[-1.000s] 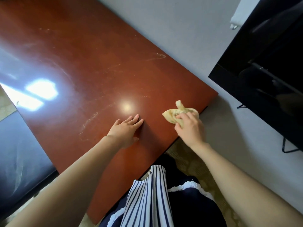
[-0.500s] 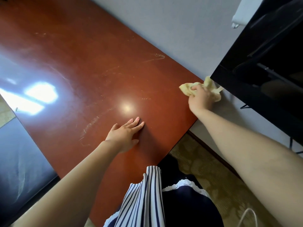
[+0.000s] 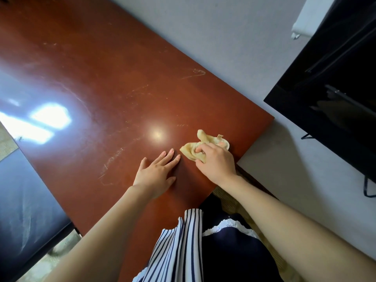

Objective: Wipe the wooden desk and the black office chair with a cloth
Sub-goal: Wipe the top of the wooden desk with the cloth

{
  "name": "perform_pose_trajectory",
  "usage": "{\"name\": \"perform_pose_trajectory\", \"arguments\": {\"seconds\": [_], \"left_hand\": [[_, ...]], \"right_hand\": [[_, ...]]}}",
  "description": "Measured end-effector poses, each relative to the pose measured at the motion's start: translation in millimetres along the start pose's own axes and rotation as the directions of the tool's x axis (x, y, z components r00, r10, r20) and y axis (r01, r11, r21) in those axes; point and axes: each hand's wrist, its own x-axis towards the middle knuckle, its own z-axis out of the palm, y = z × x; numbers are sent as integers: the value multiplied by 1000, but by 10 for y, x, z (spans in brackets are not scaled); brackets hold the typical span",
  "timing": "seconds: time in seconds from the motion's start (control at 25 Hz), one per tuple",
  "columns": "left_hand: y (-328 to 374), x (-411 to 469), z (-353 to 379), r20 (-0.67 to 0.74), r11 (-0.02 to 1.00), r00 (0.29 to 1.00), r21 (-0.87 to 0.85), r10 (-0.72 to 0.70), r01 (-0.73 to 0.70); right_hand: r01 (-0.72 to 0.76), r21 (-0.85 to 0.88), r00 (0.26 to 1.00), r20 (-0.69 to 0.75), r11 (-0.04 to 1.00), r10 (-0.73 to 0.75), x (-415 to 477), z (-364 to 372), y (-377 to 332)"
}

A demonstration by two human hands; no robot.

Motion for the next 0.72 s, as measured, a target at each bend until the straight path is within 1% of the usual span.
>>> {"name": "perform_pose_trajectory", "arguments": {"seconds": [0.08,0.16,0.24,0.32,0.4,0.48,0.56,0.6,0.64,0.72], "left_hand": [[-5,5,-7,7,1000,1000,-21,-3,3],[-12,20,-13,22,998,1000,-68,-12,13],[-17,22,-9,31,995,999,-98,-19,22],[-12,21,-2,29,996,999,-91,-15,18],[-10,27,-9,32,996,999,-90,-17,20],[-4,36,-15,42,994,999,-108,-27,31],[10,34,-14,51,993,998,-111,-30,35],[14,30,-9,51,993,998,-110,-32,38],[17,27,-5,50,993,998,-113,-36,41],[16,20,-22,43,992,998,-116,-44,49]], "right_hand": [[66,-4,997,-47,998,-67,-107,-66,132],[73,-72,990,-114,995,-81,-128,-152,347],[-8,-153,978,-209,988,-24,-64,-245,606],[-137,-193,954,-288,972,78,79,-340,848],[-270,-178,932,-294,946,210,304,-417,987],[-380,-105,890,-312,919,332,591,-460,1021],[-464,-14,840,-326,886,434,869,-463,939],[-484,3,828,-321,875,460,981,-440,875],[-485,-1,834,-302,875,462,1072,-407,800],[-415,-59,894,-211,908,395,1200,-341,625]]}}
